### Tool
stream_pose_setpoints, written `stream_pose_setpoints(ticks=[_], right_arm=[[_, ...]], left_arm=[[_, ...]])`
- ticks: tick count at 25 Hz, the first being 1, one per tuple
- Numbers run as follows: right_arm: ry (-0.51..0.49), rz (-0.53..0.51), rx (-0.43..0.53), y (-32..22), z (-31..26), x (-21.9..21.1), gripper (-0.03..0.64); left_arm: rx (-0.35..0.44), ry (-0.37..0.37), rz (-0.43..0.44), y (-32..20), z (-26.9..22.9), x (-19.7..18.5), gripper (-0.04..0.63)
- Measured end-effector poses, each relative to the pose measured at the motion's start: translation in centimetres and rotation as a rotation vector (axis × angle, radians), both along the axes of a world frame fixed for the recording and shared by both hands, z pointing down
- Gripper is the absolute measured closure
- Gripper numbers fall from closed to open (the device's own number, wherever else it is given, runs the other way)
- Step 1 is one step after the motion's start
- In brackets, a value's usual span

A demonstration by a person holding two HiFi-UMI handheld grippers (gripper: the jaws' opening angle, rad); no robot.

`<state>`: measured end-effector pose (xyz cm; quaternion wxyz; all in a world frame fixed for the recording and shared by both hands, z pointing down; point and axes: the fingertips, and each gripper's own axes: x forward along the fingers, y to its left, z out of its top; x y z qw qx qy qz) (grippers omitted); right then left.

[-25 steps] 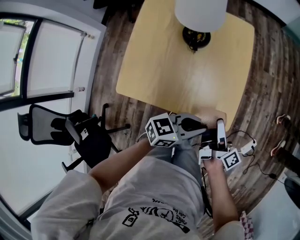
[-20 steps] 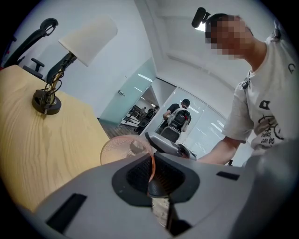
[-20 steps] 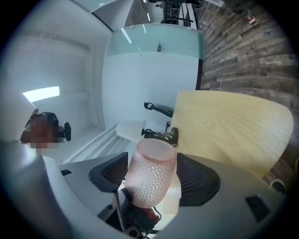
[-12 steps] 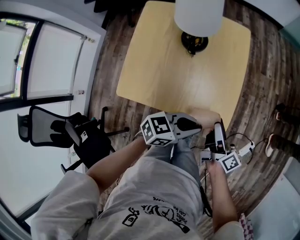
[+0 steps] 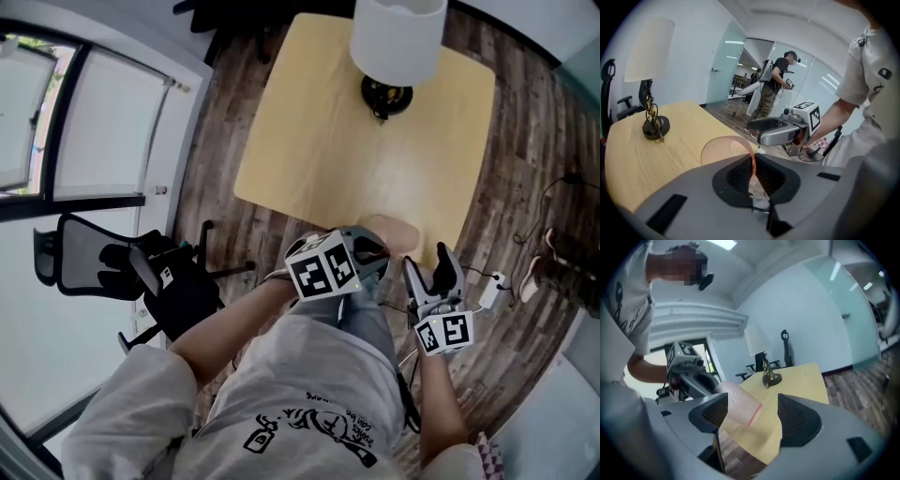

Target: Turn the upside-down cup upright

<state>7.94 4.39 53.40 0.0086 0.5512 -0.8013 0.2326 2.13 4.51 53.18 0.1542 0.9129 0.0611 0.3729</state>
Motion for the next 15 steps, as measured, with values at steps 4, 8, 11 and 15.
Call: stream_pose_setpoints(ticks=[4,8,11,15], right_arm=[[0.295,-0.113,0.070,-0.2,-0.9,-2.2,0.308],[0.483,-0.200,0.106,0.0,-0.6,-3.4,0.308],[0.560,-0.223,0.090,0.2,0.0,-3.7,0.308],[0.624,-0.235,0.091,0.1,0.1,-3.9,0.304]], left_arm=[[0.057,-0.094,0.046,0.0,0.1,-0.2,0.576],[0.092,-0.135,0.084,0.4,-0.3,0.2,0.577],[0.128,-0.177,0.124,0.9,-0.6,0.6,0.575],[0.164,-0.232,0.180,1.8,-0.8,1.2,0.575]])
